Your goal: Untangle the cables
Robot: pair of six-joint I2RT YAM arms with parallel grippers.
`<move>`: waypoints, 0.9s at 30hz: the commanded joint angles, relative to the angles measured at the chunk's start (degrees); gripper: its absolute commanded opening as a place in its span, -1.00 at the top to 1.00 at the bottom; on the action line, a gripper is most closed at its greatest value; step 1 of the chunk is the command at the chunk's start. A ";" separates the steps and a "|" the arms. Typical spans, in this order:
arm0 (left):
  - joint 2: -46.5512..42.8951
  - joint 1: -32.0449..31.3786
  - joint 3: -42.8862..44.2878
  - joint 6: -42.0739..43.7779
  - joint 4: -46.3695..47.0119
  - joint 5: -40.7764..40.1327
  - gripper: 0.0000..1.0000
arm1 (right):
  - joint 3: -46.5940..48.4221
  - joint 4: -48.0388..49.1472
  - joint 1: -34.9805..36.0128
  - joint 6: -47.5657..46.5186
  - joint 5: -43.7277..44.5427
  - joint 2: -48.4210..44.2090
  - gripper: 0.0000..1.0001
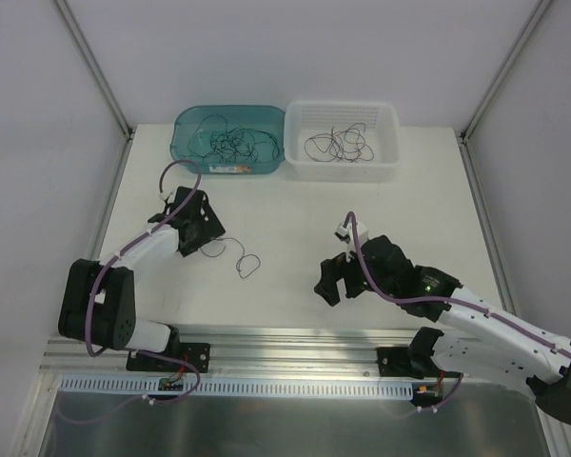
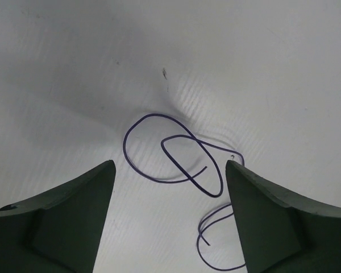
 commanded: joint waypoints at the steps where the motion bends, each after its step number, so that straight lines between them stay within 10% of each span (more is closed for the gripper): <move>1: 3.28 -0.60 1.63 -3.10 2.93 -2.74 -0.52 | -0.65 3.30 0.37 1.07 0.24 0.13 -0.94; 11: 3.21 -6.31 2.25 -0.38 3.55 -1.60 1.00 | -1.45 8.48 1.25 0.98 -1.08 3.91 -0.94; 27: -17.35 -15.72 3.03 9.99 3.55 21.68 1.00 | 0.40 24.01 -0.16 -2.18 -8.63 12.52 -0.90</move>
